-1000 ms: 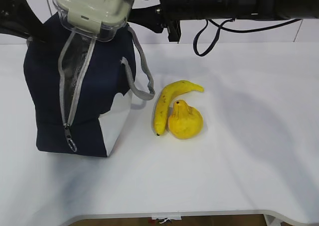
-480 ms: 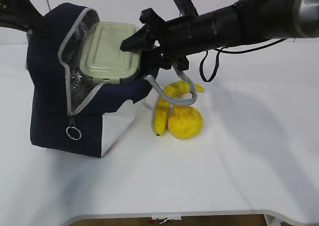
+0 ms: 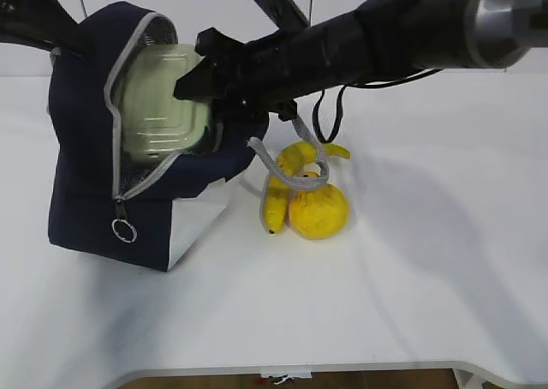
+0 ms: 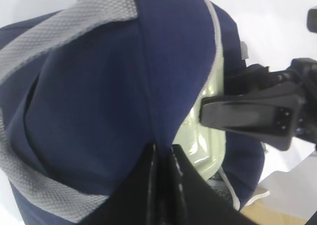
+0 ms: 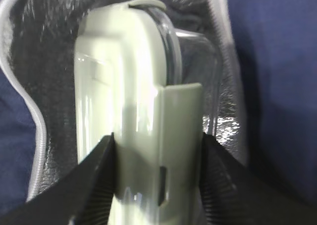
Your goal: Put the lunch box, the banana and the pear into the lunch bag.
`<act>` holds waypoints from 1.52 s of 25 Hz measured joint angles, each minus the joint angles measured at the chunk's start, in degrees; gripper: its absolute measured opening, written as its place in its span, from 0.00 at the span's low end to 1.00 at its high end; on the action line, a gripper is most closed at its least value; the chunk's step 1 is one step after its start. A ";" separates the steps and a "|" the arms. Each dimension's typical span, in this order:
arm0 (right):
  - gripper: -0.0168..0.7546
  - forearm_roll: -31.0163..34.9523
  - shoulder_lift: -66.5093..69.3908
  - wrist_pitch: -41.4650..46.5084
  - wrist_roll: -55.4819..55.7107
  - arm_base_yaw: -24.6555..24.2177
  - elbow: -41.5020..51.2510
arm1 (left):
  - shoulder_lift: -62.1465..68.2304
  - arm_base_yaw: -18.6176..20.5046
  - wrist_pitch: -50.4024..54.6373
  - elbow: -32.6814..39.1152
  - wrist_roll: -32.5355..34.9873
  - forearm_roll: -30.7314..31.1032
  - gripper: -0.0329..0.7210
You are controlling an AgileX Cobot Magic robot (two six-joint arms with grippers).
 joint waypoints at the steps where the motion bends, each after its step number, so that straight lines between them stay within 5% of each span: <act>1: 0.52 -0.10 0.73 0.00 0.00 0.28 -0.52 | 0.24 0.00 0.00 0.00 0.00 0.00 0.05; 30: 0.52 0.59 14.28 -0.87 3.79 0.79 -6.38 | 5.15 0.00 -0.90 0.00 0.66 7.52 0.05; 38: 0.62 0.14 14.28 1.80 4.09 0.79 -6.50 | 5.15 0.00 -0.90 0.00 0.66 7.52 0.05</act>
